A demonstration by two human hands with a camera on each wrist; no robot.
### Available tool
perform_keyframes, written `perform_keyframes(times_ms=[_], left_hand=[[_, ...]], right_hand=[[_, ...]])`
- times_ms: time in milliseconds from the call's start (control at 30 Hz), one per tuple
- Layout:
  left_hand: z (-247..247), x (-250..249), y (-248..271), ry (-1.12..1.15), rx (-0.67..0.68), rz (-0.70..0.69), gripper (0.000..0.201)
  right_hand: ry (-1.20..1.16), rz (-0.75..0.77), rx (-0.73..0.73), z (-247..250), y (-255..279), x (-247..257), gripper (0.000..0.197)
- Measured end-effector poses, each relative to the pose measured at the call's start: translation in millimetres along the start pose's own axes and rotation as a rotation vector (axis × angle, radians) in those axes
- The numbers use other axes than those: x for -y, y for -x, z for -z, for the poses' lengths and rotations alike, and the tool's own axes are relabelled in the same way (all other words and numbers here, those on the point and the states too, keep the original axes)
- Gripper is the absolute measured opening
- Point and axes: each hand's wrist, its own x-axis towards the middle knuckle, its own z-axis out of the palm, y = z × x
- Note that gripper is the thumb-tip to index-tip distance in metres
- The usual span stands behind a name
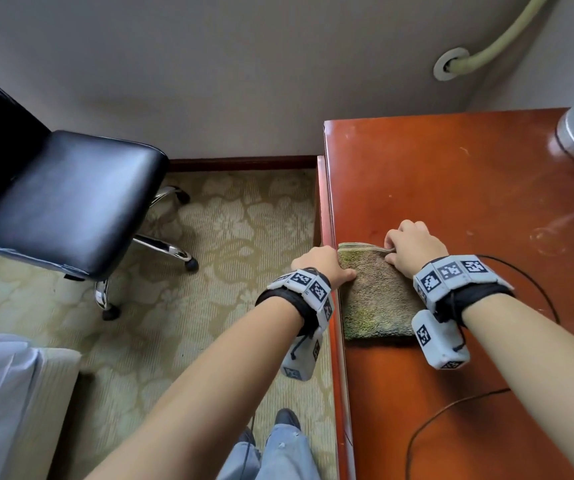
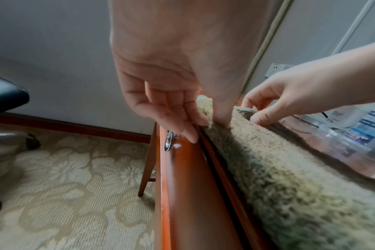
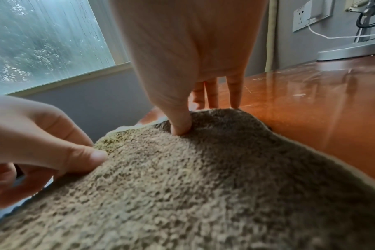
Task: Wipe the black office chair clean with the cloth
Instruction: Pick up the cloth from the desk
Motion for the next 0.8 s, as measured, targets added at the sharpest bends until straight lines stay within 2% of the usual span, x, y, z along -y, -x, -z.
perform_keyframes(times_ms=[100,233,333,400,500,633,800], left_hand=[[-1,1,-1,0.076,0.01,0.012,0.039],[4,8,2,0.202,0.003,-0.039,0.032],[17,20,9,0.389,-0.082,-0.102,0.036],[30,31,17,0.51,-0.177,-0.174,0.038],[58,53,31,0.587,-0.253,-0.238,0.036],[97,90,43,0.688,-0.329,-0.198,0.03],[145,144,64,0.8,-0.408,-0.128,0.03]], right_hand=[[0.025,0.04,-0.02,0,2,1,0.015],[-0.025,0.07,-0.039,12,7,9,0.013],[-0.078,0.063,-0.039,29,13,24,0.013],[-0.167,0.058,-0.052,40,12,31,0.006],[-0.338,0.07,-0.058,61,11,50,0.005],[-0.391,0.191,-0.082,91,9,91,0.019],[-0.356,0.285,-0.079,119,1,152,0.018]])
